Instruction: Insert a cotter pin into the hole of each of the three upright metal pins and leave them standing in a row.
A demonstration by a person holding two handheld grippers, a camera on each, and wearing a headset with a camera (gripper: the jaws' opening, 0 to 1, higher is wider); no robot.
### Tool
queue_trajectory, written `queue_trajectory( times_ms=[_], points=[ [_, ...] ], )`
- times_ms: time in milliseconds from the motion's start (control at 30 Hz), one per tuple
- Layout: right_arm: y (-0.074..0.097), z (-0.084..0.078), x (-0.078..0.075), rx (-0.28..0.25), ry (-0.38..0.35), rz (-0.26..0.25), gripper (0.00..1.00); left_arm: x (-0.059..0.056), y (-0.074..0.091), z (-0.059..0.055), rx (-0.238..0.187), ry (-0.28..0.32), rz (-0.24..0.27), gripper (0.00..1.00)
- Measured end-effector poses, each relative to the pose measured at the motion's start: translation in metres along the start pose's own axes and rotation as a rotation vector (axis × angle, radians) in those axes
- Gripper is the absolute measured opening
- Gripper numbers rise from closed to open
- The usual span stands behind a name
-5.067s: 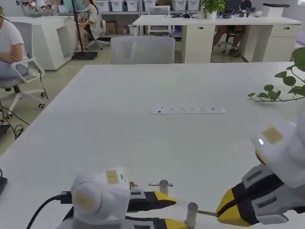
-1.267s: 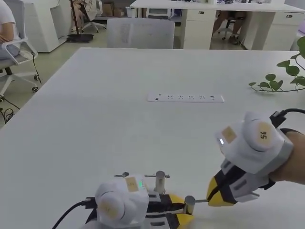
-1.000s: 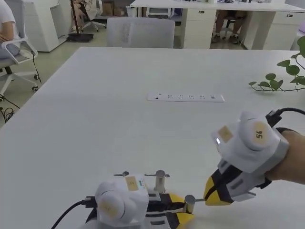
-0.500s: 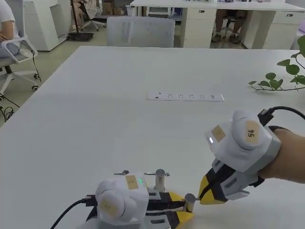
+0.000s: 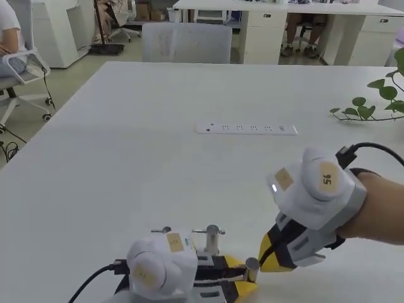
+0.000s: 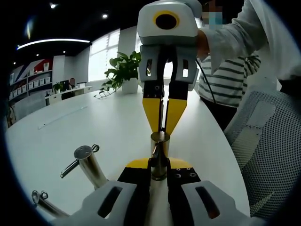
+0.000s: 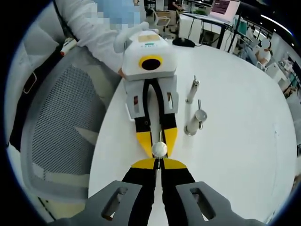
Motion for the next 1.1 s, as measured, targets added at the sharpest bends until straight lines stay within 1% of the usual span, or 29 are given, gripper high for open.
queue_trajectory(
  times_ms=[100,233,333,400,467,567,733,833,1100],
  points=[
    [0.000,0.000,0.000,-0.001,-0.004,0.001,0.05,0.000,0.000,0.000,0.000,0.000,0.000,0.11],
    [0.001,-0.002,0.000,-0.004,-0.044,0.006,0.05,0.000,-0.001,0.000,0.001,0.001,0.000,0.11],
    [0.003,-0.005,0.000,-0.010,-0.057,0.005,0.06,0.000,-0.001,0.000,0.001,0.002,0.000,0.11],
    [0.005,-0.007,0.000,-0.022,-0.082,0.006,0.08,0.000,-0.001,0.000,0.001,0.003,0.000,0.11],
    [0.006,-0.009,0.000,-0.024,-0.091,-0.001,0.10,0.000,-0.001,0.000,0.001,0.002,-0.001,0.11],
    [0.008,-0.012,0.000,-0.041,-0.112,-0.002,0.11,0.001,-0.001,0.000,0.002,0.002,-0.001,0.11],
    [0.009,-0.016,0.000,-0.045,-0.103,-0.020,0.10,0.001,-0.001,0.000,0.002,0.001,-0.003,0.11],
    [0.008,-0.015,0.000,-0.047,-0.097,-0.018,0.06,0.001,-0.001,0.000,0.002,0.001,-0.003,0.11],
    [0.006,-0.011,0.000,-0.055,-0.079,-0.018,0.06,0.001,-0.001,0.000,0.003,0.001,-0.003,0.11]
  ],
)
Point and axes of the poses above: the centre of the closed fingertips' face, and the gripper's own axes: y roughly backward along the fingers, x roughly to its left, z roughly out of its top, the point moved 8 cm from there along y, roughly backward along the fingers, and after that the axes turned 10 degrees about -y, right-handed, at the moved point
